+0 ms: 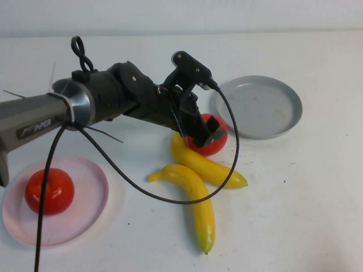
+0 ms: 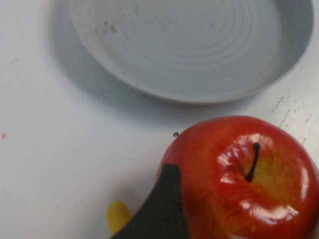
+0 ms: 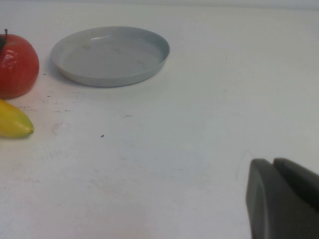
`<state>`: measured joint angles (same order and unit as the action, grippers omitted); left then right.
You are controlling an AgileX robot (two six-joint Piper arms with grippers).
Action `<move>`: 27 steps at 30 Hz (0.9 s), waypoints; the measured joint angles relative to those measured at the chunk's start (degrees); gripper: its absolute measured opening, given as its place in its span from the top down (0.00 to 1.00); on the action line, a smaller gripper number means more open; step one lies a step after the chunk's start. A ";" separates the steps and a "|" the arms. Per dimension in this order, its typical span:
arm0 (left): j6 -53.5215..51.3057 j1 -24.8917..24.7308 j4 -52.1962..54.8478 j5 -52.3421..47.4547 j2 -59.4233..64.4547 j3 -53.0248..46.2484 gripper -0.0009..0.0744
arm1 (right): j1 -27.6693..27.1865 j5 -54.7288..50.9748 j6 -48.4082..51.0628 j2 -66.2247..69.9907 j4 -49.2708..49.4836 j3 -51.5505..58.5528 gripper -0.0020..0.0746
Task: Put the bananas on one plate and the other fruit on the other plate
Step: Put one type of fruit in the left plate
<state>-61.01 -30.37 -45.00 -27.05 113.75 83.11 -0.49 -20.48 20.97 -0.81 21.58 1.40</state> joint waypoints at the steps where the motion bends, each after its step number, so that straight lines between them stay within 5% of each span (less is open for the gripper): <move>1: 0.00 0.00 0.00 0.00 0.29 0.00 0.10 | 0.00 0.00 0.00 0.00 0.00 0.00 0.99; 27: -5.98 0.00 -0.27 1.50 2.46 0.04 0.10 | 0.00 0.00 0.00 0.00 0.00 0.00 0.99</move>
<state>-66.99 -30.37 -45.27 -25.55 116.22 83.15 -0.49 -20.48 20.97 -0.81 21.58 1.40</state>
